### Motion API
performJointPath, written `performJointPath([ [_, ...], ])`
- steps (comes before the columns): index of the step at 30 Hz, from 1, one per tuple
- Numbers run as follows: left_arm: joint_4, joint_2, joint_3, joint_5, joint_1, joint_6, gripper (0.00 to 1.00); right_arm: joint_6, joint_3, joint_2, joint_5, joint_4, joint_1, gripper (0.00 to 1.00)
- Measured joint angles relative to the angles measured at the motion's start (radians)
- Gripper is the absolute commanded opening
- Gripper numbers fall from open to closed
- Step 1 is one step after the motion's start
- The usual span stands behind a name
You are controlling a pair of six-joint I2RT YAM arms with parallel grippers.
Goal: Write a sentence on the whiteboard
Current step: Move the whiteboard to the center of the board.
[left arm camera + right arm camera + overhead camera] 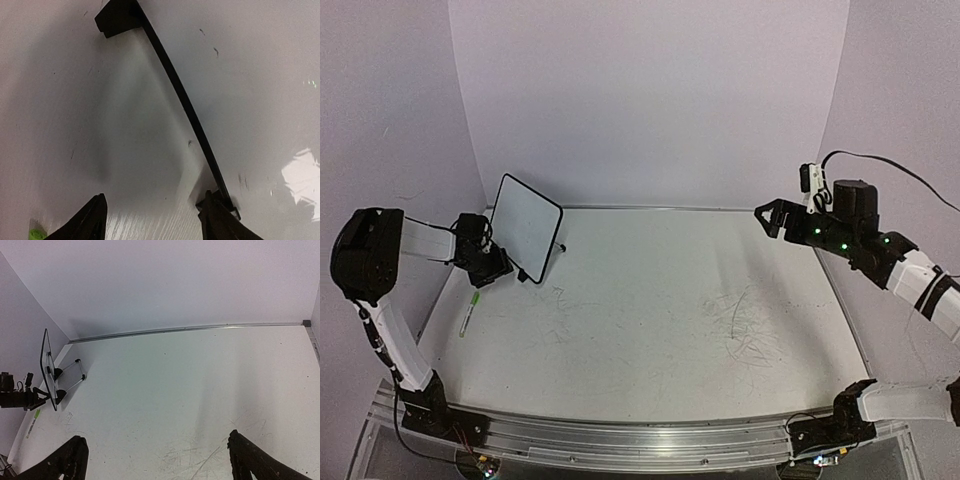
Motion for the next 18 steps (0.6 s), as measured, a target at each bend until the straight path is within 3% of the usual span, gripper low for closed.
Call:
performJointPath([
  [8, 0.002, 0.102, 0.076, -0.020, -0.026, 0.011, 0.35, 0.015, -0.004, -0.013, -0.003, 0.000, 0.000, 0.98],
  [18, 0.002, 0.102, 0.076, -0.057, -0.155, -0.005, 0.31, 0.028, -0.005, -0.013, -0.006, 0.001, 0.000, 0.98],
])
